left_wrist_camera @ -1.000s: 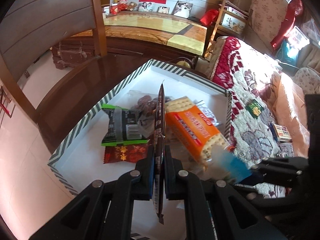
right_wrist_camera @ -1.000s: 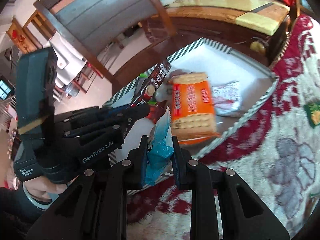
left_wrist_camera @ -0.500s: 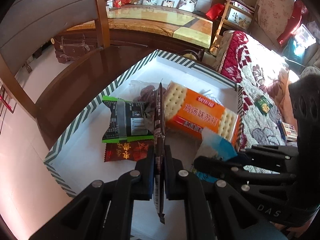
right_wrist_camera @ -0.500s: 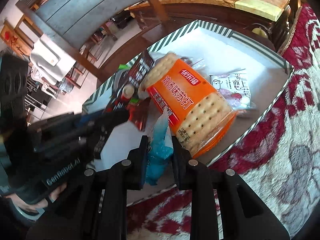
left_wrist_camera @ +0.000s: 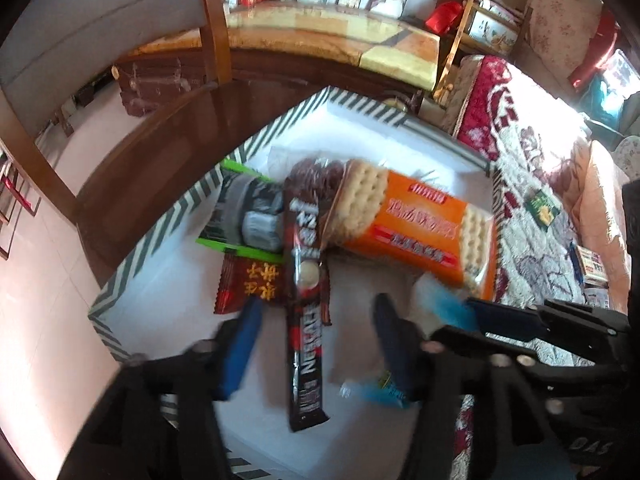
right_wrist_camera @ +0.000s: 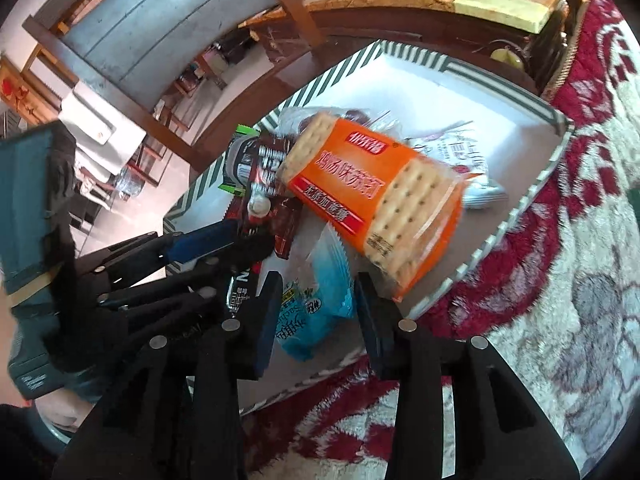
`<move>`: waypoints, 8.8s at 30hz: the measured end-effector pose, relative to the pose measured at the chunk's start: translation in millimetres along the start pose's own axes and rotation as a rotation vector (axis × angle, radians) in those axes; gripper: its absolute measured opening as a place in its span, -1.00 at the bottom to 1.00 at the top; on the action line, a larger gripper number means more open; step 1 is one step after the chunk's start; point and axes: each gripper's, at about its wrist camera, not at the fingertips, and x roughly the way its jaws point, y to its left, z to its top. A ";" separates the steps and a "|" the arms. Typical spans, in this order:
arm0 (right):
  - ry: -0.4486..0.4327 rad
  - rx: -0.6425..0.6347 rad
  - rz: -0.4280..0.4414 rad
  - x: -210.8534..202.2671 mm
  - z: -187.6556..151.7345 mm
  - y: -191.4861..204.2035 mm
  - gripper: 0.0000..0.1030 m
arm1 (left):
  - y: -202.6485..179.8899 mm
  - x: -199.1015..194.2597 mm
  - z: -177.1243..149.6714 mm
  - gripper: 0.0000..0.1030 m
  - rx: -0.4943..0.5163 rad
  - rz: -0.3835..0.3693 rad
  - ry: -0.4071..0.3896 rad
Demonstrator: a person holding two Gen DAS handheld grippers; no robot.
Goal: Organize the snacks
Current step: 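Open both grippers to drop the coffee stick and blue packet into the box, then move both grippers back over the remaining snacks, then grasp the green cracker packet with the left gripper while the right grasps the round green-wrapped bun, then carry the green cracker packet and the bun over the striped box, then open both grippers to drop the cracker packet and bun into the box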
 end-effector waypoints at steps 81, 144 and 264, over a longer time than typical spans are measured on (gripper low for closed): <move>-0.240 0.439 -0.331 -176.4 -162.9 -197.1 0.17 | -276.5 79.7 69.0 0.71 0.509 -0.355 0.125; -0.082 0.213 -0.418 -142.1 -138.7 -173.7 -0.07 | -206.5 12.6 -37.5 -0.10 0.472 -0.197 0.027; -0.113 0.000 -0.115 -48.7 -25.1 -13.6 0.17 | -2.9 -18.7 -5.6 0.64 -0.027 0.071 -0.096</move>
